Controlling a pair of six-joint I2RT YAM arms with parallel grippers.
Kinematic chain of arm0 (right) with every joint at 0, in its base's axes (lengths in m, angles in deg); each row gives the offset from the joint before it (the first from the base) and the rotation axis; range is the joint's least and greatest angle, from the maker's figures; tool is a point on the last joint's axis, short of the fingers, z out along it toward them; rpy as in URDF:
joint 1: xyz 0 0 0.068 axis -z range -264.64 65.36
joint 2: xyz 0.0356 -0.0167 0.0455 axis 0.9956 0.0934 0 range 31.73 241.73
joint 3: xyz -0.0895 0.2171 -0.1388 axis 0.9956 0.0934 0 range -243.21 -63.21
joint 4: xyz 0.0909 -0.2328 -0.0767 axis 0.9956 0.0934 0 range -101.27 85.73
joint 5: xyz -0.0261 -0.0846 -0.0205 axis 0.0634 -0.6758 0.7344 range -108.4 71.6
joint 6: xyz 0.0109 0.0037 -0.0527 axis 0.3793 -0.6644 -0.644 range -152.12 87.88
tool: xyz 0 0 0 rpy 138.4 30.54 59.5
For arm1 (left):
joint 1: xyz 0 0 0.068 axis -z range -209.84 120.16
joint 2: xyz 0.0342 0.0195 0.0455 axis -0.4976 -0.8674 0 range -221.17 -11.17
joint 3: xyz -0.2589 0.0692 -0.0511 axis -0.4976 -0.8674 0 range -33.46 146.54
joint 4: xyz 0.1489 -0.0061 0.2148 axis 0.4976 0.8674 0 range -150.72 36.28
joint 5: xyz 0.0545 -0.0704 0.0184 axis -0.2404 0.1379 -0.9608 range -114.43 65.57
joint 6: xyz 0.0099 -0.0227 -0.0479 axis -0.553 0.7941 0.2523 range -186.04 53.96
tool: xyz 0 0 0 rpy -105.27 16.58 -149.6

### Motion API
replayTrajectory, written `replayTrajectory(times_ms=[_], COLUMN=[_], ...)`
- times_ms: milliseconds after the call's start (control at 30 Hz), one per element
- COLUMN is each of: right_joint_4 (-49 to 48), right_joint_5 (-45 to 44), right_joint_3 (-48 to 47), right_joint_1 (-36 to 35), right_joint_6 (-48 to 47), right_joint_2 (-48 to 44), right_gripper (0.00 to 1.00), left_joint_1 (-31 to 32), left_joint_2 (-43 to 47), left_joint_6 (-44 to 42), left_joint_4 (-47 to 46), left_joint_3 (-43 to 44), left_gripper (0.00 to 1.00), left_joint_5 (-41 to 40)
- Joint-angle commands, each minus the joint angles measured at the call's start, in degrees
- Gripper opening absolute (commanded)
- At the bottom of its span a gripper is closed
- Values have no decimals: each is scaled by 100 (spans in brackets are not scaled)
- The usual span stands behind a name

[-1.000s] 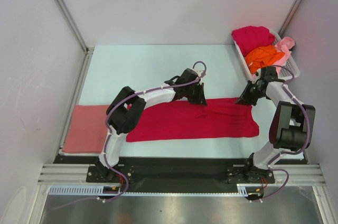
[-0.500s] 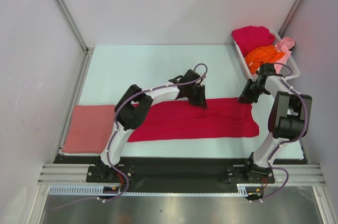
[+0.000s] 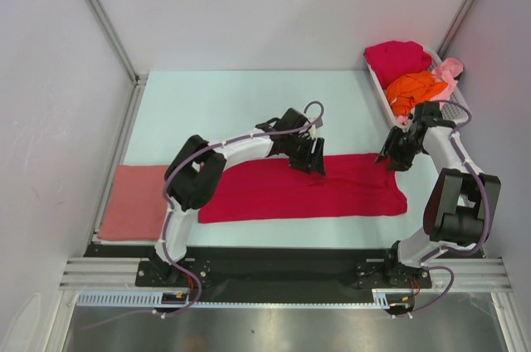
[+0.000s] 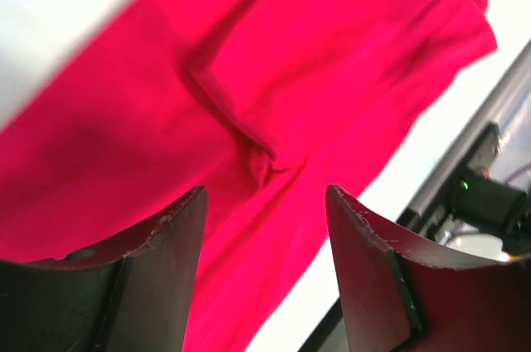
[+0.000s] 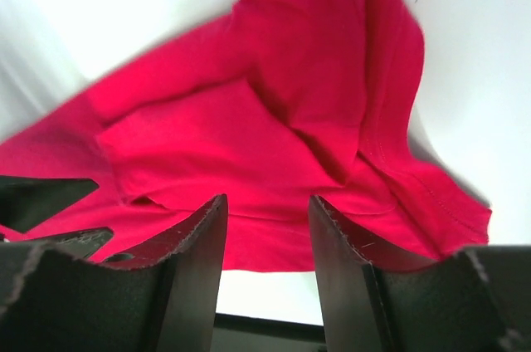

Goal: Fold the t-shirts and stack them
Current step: Fold the tshirt

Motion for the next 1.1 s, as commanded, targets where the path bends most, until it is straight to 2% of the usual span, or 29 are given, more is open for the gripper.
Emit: replayTrajectory(times_ms=[0,100,133,167,367,533,700,767,900,1067], right_joint_4=[48,-58,-67,-93,-287,-480,-612,-595,-481,-200], right_joint_5=[150,211,299,360,598,397,186,141,19,132], right_joint_3=[149,114,79,61,79,245,430,448,457,246], right_joint_1=[20,47,55,55,29,117,187,187,187,117], right_joint_6=[-215,-215,-198,-180,-30,-4,75,128,137,163], right_joint_2=[129,287,427,481,744,1052,1272,1316,1334,887], right_gripper=[50,47,44,37,22,19,18,18,19,20], left_joint_1=[62,88,105,97,106,167,176,176,176,167], left_joint_2=[49,-162,-180,-206,-443,-619,-567,-462,-102,356], left_joint_6=[-191,-147,-147,-147,-51,29,-76,-164,-375,-359], left_joint_4=[-120,-138,-138,-129,-85,-217,-226,-147,282,495], left_joint_3=[-51,142,187,265,372,240,-129,-191,-86,213], left_gripper=[65,61,57,56,52,43,40,40,47,50], left_joint_5=[615,747,712,703,641,747,563,528,352,395])
